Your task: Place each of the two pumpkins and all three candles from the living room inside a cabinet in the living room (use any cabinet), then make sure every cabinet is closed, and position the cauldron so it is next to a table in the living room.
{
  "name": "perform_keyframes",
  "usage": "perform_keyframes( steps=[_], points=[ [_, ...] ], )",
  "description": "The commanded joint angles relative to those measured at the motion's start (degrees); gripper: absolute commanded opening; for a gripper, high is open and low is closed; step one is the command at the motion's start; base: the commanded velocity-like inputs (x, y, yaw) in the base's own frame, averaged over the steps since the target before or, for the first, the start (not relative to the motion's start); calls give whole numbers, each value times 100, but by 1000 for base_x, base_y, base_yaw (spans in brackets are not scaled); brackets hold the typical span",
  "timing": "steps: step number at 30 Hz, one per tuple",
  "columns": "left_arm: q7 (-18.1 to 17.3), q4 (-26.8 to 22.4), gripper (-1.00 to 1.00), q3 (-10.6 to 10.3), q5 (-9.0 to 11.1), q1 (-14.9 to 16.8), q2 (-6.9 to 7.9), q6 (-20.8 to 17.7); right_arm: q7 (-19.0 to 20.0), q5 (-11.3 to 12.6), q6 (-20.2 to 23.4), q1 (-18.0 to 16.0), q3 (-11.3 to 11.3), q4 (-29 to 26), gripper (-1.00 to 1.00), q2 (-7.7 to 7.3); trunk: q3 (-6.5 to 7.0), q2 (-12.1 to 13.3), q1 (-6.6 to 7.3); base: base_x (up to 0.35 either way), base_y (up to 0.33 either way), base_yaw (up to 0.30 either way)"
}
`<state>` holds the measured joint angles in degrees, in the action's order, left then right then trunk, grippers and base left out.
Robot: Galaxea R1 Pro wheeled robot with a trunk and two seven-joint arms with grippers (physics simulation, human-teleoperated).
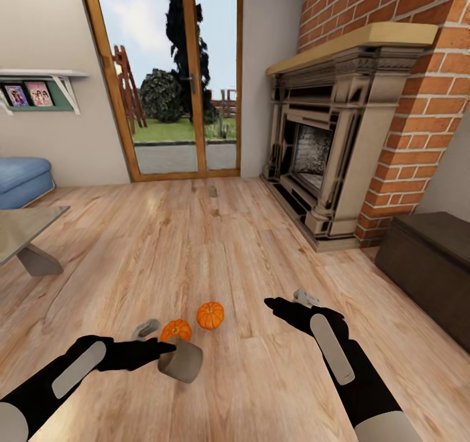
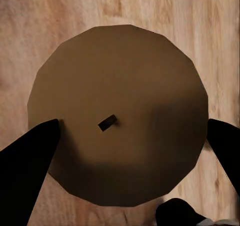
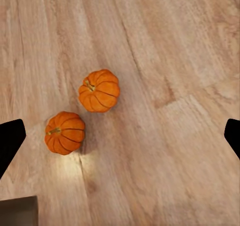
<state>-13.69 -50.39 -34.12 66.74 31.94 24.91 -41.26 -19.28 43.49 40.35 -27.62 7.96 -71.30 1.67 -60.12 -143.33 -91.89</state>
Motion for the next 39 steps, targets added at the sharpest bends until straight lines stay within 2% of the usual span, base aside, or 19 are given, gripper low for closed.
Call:
perform_keyframes(
  steps=[1, 5, 9, 15, 21, 29, 31, 34, 36, 37, 39],
  points=[
    [-66, 1, -100, -16, 4, 5, 14, -7, -58, 60, 8, -5, 4, -7, 100, 0, 17, -1, 3, 0, 0, 0],
    [-126, 9, -100, -16, 21, 5, 116, -79, -58, 58, 8, -6, 4, -7, 100, 0, 106, 5, 14, 0, 0, 0],
    [-230, 5, -100, -16, -6, 6, 149, -102, -58, 59, 8, -6, 4, -7, 100, 0, 190, 49, 43, 0, 0, 0],
    [-238, 11, -100, -19, -35, 5, 157, -79, -58, 63, 8, -7, 4, -7, 100, 0, 190, 49, 43, 0, 0, 0],
    [-191, 11, -100, -32, -40, 5, 99, -23, -58, 78, 8, -6, -12, -7, 100, 0, 190, 49, 43, 0, 0, 0],
    [-172, 264, -100, -38, -57, 5, 67, -3, -58, 69, -9, 7, -18, -7, 100, 0, 190, 49, 43, 0, 0, 0],
    [-57, 274, -100, -42, -62, 5, 36, -1, -56, 71, -34, 60, -24, -2, 100, 0, 190, 49, 43, 0, 0, 0],
    [432, 276, -100, -19, -56, 5, -33, -3, -58, 46, -97, 264, -31, 235, 100, 0, 190, 49, 43, 0, 0, 0],
    [799, 275, -100, -11, -37, 5, -52, -4, -32, 43, -357, 404, -39, 699, 100, -2, 190, 49, 43, 0, 0, 0],
    [973, 275, -100, -9, -29, 5, -59, -4, 69, 53, -705, 454, -43, 1151, 100, -5, 190, 49, 43, 0, 0, 0],
    [1063, 275, -100, -5, -23, 5, -62, -5, 304, 41, -1037, 482, -46, 1598, 100, -7, 190, 49, 43, 0, 0, 0]
  ],
)
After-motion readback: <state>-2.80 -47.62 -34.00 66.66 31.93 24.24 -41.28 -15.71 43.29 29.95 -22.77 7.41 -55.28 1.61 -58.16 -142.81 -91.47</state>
